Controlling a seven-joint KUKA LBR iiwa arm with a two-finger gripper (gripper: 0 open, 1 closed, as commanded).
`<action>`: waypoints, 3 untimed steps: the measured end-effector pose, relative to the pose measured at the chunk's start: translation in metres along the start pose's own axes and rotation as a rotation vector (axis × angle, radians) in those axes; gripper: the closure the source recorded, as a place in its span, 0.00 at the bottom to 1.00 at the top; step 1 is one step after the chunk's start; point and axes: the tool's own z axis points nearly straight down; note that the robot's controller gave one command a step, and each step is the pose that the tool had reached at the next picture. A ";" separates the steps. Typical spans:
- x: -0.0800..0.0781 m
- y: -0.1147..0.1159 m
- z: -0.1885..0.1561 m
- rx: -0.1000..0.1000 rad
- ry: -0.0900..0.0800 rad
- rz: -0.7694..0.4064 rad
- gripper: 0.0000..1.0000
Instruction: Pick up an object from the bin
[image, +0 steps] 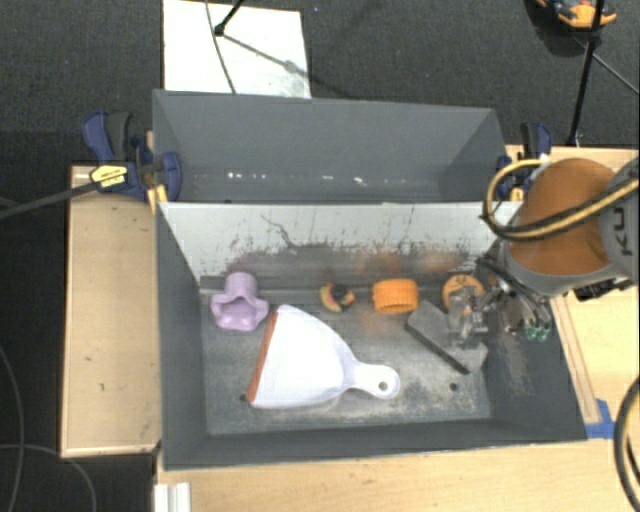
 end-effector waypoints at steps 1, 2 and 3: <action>0.000 0.000 0.000 0.000 0.000 -0.002 0.00; 0.000 0.000 0.000 0.000 0.000 -0.002 0.00; -0.022 -0.028 0.027 -0.022 -0.030 0.240 1.00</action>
Offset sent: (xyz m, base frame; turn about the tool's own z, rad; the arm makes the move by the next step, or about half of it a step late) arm 0.0000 0.0000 0.0000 0.0000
